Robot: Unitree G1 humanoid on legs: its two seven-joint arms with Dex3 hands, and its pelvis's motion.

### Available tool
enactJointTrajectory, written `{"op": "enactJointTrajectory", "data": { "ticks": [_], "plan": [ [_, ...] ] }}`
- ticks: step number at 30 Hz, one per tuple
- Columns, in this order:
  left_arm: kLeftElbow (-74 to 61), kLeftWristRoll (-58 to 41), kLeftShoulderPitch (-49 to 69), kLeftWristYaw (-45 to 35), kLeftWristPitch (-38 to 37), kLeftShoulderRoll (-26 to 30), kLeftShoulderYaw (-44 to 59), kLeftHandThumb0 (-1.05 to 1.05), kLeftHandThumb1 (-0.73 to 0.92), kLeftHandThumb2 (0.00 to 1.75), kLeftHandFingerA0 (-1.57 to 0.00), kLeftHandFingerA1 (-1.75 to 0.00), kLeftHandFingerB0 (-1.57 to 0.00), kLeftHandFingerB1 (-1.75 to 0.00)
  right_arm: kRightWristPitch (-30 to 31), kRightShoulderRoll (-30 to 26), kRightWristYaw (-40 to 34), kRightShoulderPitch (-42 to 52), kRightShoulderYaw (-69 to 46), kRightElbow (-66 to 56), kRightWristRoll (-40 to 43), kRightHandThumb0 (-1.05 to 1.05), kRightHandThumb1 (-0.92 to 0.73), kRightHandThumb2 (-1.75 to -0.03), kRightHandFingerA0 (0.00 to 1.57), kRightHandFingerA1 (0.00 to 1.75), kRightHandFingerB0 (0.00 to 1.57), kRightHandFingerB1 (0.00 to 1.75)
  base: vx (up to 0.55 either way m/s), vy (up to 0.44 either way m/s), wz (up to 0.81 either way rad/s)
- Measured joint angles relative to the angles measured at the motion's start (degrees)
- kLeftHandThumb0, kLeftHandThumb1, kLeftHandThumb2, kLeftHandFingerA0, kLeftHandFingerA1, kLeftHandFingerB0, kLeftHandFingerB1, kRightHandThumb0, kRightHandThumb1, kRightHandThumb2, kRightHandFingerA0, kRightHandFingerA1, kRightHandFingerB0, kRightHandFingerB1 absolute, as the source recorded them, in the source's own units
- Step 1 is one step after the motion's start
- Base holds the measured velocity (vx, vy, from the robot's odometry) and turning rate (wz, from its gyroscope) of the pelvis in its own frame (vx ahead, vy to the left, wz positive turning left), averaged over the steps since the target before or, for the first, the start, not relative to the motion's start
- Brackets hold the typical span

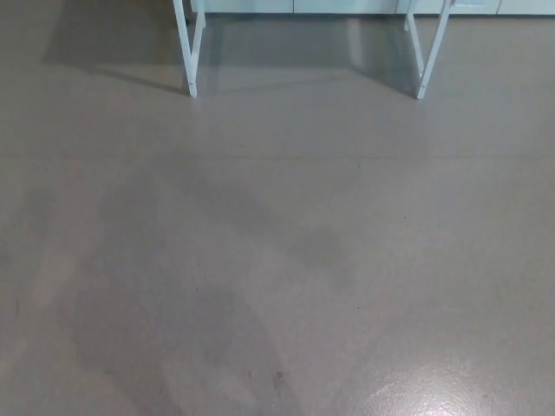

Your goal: The robot picks up a bottle from a person using its left hand and walk towards the table in frontand put the bottle on the table.

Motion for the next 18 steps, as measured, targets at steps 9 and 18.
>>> {"op": "enactJointTrajectory", "data": {
  "ticks": [9, 18],
  "plan": [
    [0.63, -0.01, -0.02, -0.78, -0.6, 0.0, -0.2, -0.34, 0.65, 0.59, -0.47, -0.42, -0.33, -0.34, -1.35, 0.0, 0.01, 0.41, -0.42, 0.69, 0.02, -0.34, -0.61, -0.58, 0.75, 0.5, 0.53, 0.42, 0.0, 0.0, 0.0],
    [0.9, 0.04, -0.16, -0.92, -1.18, 0.0, -0.78, -0.36, 0.65, 0.59, -0.47, -0.42, -0.34, -0.34, -1.54, 0.0, -0.01, 0.33, -0.21, 1.31, -0.06, -0.34, -0.63, -0.58, 0.76, 0.5, 0.57, 0.44, 0.0, 0.0, 0.0]
  ]
}}
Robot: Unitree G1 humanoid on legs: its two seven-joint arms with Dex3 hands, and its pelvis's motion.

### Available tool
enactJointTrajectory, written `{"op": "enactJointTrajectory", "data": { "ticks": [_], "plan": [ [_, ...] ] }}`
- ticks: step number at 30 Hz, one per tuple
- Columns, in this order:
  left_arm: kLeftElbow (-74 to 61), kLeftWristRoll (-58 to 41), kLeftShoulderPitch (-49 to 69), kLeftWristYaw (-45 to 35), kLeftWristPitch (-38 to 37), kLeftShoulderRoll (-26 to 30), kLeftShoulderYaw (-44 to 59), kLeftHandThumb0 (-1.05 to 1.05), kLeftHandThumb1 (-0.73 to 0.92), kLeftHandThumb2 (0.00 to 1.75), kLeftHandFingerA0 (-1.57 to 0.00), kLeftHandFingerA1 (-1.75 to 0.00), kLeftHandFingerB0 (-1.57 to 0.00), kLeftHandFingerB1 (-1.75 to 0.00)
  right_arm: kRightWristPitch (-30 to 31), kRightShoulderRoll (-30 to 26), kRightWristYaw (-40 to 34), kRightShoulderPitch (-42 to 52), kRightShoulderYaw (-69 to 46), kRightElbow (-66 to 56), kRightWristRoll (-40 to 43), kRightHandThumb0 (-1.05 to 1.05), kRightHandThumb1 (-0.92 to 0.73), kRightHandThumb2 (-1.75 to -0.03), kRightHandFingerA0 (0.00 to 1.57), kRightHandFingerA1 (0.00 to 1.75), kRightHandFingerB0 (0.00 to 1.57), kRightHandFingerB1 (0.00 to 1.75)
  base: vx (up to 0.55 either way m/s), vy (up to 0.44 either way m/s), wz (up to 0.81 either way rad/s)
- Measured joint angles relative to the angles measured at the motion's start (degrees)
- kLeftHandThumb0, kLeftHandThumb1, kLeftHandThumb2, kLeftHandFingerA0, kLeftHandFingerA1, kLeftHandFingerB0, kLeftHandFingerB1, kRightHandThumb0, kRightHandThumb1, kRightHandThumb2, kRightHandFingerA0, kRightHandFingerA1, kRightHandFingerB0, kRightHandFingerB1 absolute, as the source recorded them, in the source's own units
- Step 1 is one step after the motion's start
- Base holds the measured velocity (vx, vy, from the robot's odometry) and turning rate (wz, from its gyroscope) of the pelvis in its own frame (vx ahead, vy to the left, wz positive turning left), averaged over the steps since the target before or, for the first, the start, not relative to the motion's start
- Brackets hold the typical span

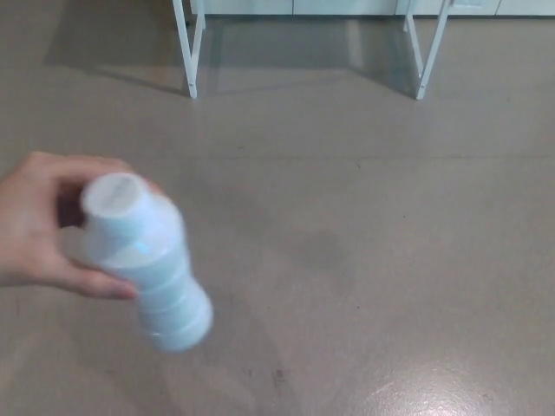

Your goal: The robot picks up a bottle from a person using its left hand and walk towards the table in frontand put the bottle on the table.

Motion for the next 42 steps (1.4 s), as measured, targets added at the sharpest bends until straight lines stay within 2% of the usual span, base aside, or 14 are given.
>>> {"op": "enactJointTrajectory", "data": {
  "ticks": [13, 14, 15, 16, 17, 18, 21, 22, 23, 24, 30, 31, 32, 42],
  "plan": [
    [-0.26, -0.01, -0.04, -0.01, -0.6, 0.0, -0.63, -0.38, 0.59, 0.58, -0.48, -0.4, -0.29, -0.31, 0.0, 0.0, 0.0, -0.07, 0.36, 0.36, -0.04, -0.35, -0.62, -0.58, 0.75, 0.5, 0.54, 0.42, 0.0, 0.0, 0.0],
    [-0.35, -0.05, 0.01, -0.03, -0.75, 0.0, -0.54, -0.4, 0.56, 0.57, -0.44, -0.4, -0.28, -0.31, 0.01, 0.0, 0.01, -0.08, 0.36, 0.36, -0.04, -0.35, -0.62, -0.58, 0.75, 0.49, 0.54, 0.42, 0.0, 0.0, 0.0],
    [-0.54, -0.16, 0.19, -0.05, -1.16, -0.02, -0.25, -0.29, 0.35, 0.86, -0.34, -0.59, -0.11, -0.48, 0.01, 0.0, 0.02, -0.08, 0.36, 0.38, -0.03, -0.35, -0.63, -0.57, 0.76, 0.49, 0.56, 0.42, 0.0, 0.0, 0.0],
    [-0.62, -0.23, 0.33, -0.06, -1.4, -0.05, -0.05, -0.29, 0.35, 0.86, -0.34, -0.59, -0.11, -0.48, 0.02, 0.0, 0.02, -0.07, 0.36, 0.4, -0.04, -0.35, -0.63, -0.57, 0.76, 0.49, 0.56, 0.42, 0.0, 0.0, 0.0],
    [-0.96, -0.61, 0.75, -0.25, -2.05, -0.23, 0.83, -0.52, 0.4, 0.68, -0.26, -0.44, -0.17, -0.37, 0.04, 0.0, 0.02, -0.07, 0.37, 0.47, -0.04, -0.35, -0.62, -0.58, 0.73, 0.49, 0.54, 0.42, 0.0, 0.0, 0.0],
    [-1.3, -1.05, 1.12, -0.56, -2.64, -0.45, 1.65, -0.63, 0.39, 0.7, -0.2, -0.41, -0.13, -0.36, 0.06, 0.0, 0.02, -0.05, 0.38, 0.52, -0.04, -0.36, -0.63, -0.58, 0.72, 0.49, 0.52, 0.41, 0.0, 0.0, 0.0],
    [-4.22, -2.38, 2.25, -2.4, -4.83, -1.15, 3.1, -0.66, 0.4, 0.7, -0.16, -0.41, -0.08, -0.34, 0.1, 0.01, 0.05, 0.18, 0.39, 0.68, -0.04, -0.39, -0.62, -0.59, 0.76, 0.52, 0.56, 0.44, 0.0, 0.0, 0.0],
    [-5.96, -2.72, 2.67, -3.26, -5.6, -1.43, 3.31, -0.34, 0.16, 0.81, 0.0, -0.48, 0.0, -0.49, 0.09, 0.02, 0.06, 0.2, 0.39, 0.68, -0.05, -0.39, -0.63, -0.57, 0.78, 0.51, 0.56, 0.43, 0.0, 0.0, 0.0],
    [-9.31, -3.3, 3.41, -4.78, -6.87, -1.85, 3.39, -0.65, 0.38, 0.71, -0.07, -0.36, -0.07, -0.28, 0.05, 0.03, 0.09, 0.21, 0.39, 0.66, -0.04, -0.39, -0.63, -0.57, 0.76, 0.5, 0.57, 0.43, 0.0, 0.0, 0.0],
    [-11.53, -3.64, 3.83, -5.55, -7.42, -2.04, 3.34, -0.6, 0.39, 0.78, -0.03, -0.38, -0.01, -0.27, 0.05, 0.04, 0.09, 0.23, 0.39, 0.67, -0.04, -0.38, -0.63, -0.57, 0.76, 0.5, 0.57, 0.43, 0.0, 0.0, 0.0],
    [-26.51, -5.05, 5.71, -9.09, -8.21, -2.84, 1.89, -0.6, 0.35, 0.79, -0.02, -0.25, 0.0, -0.2, 0.03, 0.16, 0.09, 0.24, 0.41, 0.67, -0.09, -0.4, -0.63, -0.59, 0.73, 0.49, 0.57, 0.44, 0.0, 0.0, 0.0],
    [-28.8, -5.18, 5.88, -9.42, -8.22, -2.94, 1.55, -0.73, 0.45, 0.55, -0.05, -0.27, 0.0, -0.2, 0.03, 0.18, 0.09, 0.23, 0.42, 0.66, -0.1, -0.4, -0.62, -0.59, 0.75, 0.5, 0.57, 0.44, 0.0, 0.0, 0.0],
    [-31.23, -5.29, 6.09, -9.74, -8.21, -3.04, 1.21, -0.62, 0.36, 0.8, 0.0, -0.22, 0.0, -0.15, 0.03, 0.2, 0.09, 0.23, 0.42, 0.66, -0.11, -0.41, -0.62, -0.6, 0.75, 0.51, 0.57, 0.44, 0.0, 0.0, 0.0],
    [-56.09, -6.75, 7.21, -13.23, -7.18, -3.68, -4.65, -0.68, 0.41, 0.79, 0.0, -0.17, 0.0, 0.0, 0.03, 0.23, 0.09, 0.16, 0.48, 0.66, -0.14, -0.38, -0.64, -0.57, 0.8, 0.51, 0.58, 0.44, 0.0, 0.0, 0.0]
  ]
}}
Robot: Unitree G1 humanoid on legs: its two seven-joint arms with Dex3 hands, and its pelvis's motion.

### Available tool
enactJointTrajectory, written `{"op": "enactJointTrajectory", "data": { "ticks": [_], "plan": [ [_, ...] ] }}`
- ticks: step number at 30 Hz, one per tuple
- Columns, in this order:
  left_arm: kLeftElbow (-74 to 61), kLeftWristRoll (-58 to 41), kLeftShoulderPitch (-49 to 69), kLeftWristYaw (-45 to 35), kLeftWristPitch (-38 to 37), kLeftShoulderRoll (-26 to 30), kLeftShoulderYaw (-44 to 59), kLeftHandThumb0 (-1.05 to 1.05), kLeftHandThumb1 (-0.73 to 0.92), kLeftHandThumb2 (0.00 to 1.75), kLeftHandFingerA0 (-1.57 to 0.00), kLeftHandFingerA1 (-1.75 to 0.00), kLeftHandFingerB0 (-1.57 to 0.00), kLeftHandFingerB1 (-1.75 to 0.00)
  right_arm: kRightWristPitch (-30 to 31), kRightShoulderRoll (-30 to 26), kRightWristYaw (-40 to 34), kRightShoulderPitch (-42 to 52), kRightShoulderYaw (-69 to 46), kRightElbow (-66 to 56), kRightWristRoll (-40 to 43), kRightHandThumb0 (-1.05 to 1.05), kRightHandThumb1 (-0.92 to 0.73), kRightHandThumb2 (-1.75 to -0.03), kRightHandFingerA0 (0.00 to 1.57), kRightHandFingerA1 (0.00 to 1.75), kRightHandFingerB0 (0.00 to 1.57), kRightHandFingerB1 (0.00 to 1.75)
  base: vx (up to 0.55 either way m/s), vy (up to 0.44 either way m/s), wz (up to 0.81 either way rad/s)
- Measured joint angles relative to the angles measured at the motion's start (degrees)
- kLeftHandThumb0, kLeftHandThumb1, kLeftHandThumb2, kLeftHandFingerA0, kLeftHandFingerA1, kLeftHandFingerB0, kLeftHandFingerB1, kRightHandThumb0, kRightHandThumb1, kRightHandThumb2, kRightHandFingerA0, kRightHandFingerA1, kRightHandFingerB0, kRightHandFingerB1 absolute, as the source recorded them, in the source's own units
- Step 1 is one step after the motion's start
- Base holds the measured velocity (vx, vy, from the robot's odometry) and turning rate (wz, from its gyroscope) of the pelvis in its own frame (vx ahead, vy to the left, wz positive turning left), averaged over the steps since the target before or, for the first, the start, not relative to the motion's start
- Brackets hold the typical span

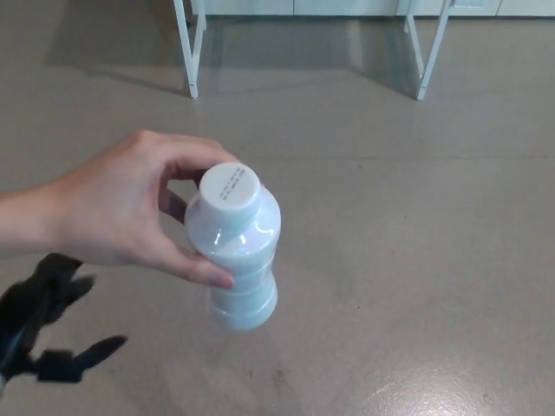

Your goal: The robot picks up a bottle from a person using its left hand and walk towards the table in frontand put the bottle on the table.

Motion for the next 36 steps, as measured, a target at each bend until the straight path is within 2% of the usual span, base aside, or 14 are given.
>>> {"op": "enactJointTrajectory", "data": {
  "ticks": [7, 11, 17, 25, 32, 33, 36],
  "plan": [
    [-15.68, -0.5, -1.68, -3.23, 4.46, -0.09, -6.28, -0.66, 0.39, 0.78, 0.0, -0.17, 0.0, -0.03, -0.02, 0.01, 0.08, -0.02, 0.05, -0.01, 0.0, -0.41, -0.62, -0.59, 0.77, 0.51, 0.59, 0.45, 0.0, 0.0, 0.0],
    [-21.16, -0.81, -3.78, -5.34, 8.43, -0.17, -10.26, -0.7, 0.41, 0.8, 0.0, -0.16, 0.0, 0.0, -0.04, 0.01, 0.18, 0.02, 0.2, 0.01, 0.0, -0.4, -0.62, -0.6, 0.81, 0.53, 0.62, 0.46, 0.0, 0.0, 0.0],
    [-23.56, -1.28, -5.35, -7.28, 13.63, -0.79, -13.86, -0.68, 0.4, 0.79, 0.0, -0.13, 0.0, 0.0, -0.06, 0.01, 0.47, -0.01, 0.44, 0.0, 0.0, -0.41, -0.62, -0.59, 0.76, 0.51, 0.6, 0.45, 0.0, 0.0, 0.0],
    [-27.37, -1.98, -5.08, -9.65, 20.08, -0.45, -16.12, -0.67, 0.41, 0.78, 0.0, -0.12, 0.0, 0.0, -0.08, 0.0, 0.79, -0.1, 1.14, 0.01, -0.02, -0.4, -0.63, -0.59, 0.79, 0.51, 0.62, 0.45, 0.0, 0.0, 0.0],
    [-31.58, -2.37, -5.16, -10.13, 23.49, -1.03, -16.06, -0.65, 0.38, 0.78, 0.0, -0.22, 0.0, -0.06, -0.09, -0.02, 0.91, -0.2, 1.19, 0.1, 0.03, -0.41, -0.62, -0.6, 0.77, 0.51, 0.6, 0.45, 0.0, 0.0, 0.0],
    [-31.7, -2.34, -5.21, -10.11, 23.63, -1.21, -16.06, -0.64, 0.38, 0.78, 0.0, -0.24, 0.0, -0.06, -0.09, -0.02, 0.92, -0.2, 1.2, 0.12, 0.03, -0.4, -0.65, -0.6, 0.82, 0.52, 0.65, 0.46, 0.0, 0.0, 0.0],
    [-31.79, -2.07, -5.46, -9.77, 24.26, -1.92, -16.07, -0.62, 0.36, 0.78, 0.0, -0.26, 0.0, -0.09, -0.09, -0.02, 0.95, -0.18, 1.23, 0.13, 0.02, -0.42, -0.62, -0.61, 0.81, 0.52, 0.64, 0.47, 0.0, 0.0, 0.0]
  ]
}}
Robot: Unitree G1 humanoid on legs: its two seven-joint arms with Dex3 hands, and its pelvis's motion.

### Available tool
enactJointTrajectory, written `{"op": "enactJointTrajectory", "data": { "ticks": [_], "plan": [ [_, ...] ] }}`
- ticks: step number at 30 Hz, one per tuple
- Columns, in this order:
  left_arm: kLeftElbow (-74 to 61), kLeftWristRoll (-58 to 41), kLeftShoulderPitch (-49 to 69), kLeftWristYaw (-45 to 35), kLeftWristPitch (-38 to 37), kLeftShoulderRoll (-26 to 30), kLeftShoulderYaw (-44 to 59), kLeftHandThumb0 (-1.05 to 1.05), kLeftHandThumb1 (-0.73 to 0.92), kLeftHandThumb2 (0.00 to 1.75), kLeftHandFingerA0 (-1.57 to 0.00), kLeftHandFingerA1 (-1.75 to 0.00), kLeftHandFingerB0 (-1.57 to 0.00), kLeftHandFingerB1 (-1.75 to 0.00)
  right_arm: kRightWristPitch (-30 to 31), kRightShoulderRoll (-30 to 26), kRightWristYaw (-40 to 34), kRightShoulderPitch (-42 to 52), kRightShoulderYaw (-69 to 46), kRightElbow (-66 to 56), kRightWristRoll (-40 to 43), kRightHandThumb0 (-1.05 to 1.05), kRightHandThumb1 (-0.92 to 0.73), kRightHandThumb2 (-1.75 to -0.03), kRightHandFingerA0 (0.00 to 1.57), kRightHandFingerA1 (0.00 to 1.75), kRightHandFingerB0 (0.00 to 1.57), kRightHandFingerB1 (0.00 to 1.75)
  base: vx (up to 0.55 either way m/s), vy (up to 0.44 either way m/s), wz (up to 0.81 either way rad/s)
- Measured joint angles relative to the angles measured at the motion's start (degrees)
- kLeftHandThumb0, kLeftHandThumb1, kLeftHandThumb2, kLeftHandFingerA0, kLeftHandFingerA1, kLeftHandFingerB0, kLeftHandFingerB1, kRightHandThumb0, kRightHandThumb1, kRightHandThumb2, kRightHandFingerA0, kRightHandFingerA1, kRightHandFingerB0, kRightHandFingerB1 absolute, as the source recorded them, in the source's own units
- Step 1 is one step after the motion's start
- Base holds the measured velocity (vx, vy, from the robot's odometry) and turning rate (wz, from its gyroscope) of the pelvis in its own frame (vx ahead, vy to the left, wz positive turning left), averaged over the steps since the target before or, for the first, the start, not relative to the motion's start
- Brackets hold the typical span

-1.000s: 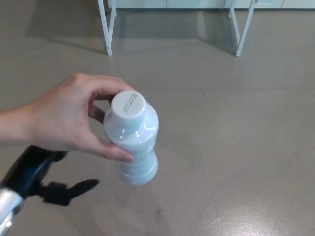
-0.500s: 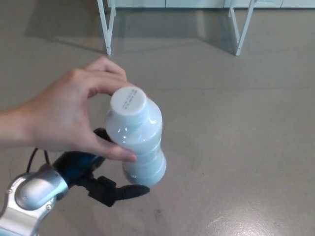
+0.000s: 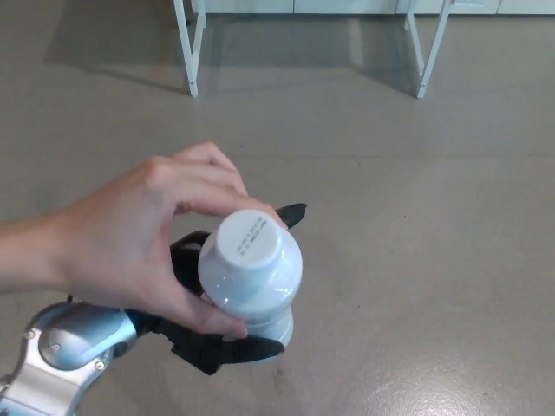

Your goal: The robot picks up a bottle from a person using its left hand and walk towards the table in frontand put the bottle on the table.

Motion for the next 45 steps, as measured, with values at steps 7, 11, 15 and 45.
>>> {"op": "enactJointTrajectory", "data": {
  "ticks": [7, 11, 15, 45],
  "plan": [
    [-0.74, 0.34, -0.11, 0.98, 1.77, -0.8, 0.14, -0.72, 0.48, 0.57, -0.06, -0.31, 0.0, -0.09, 0.0, -0.01, 0.01, -0.01, 0.29, 0.0, -0.04, -0.42, -0.62, -0.61, 0.8, 0.53, 0.63, 0.47, 0.0, 0.0, 0.0],
    [-1.66, 0.84, -0.06, 2.31, 2.16, -2.07, 0.23, -0.31, 0.76, 0.62, -1.1, -0.68, -0.45, -0.36, 0.0, -0.01, 0.01, -0.15, 0.34, 0.0, -0.02, -0.43, -0.62, -0.6, 0.79, 0.52, 0.63, 0.46, 0.0, 0.0, 0.0],
    [-1.93, 2.1, 0.04, 4.75, 2.14, -4.78, 0.04, -0.15, 0.76, 0.69, -0.98, -0.86, -0.9, -0.67, 0.0, -0.01, 0.02, -0.32, 0.19, 0.0, 0.06, -0.42, -0.63, -0.6, 0.78, 0.51, 0.61, 0.45, 0.0, 0.0, 0.0],
    [-0.12, 8.79, 4.85, 12.07, 0.36, -7.92, 0.05, -0.21, 0.74, 0.72, -1.0, -1.26, -0.71, -1.18, 0.18, -0.04, 0.76, -1.43, 2.14, 0.05, -0.48, -0.46, -0.65, -0.61, 0.76, 0.5, 0.59, 0.44, 0.0, 0.0, -0.01]
  ]
}}
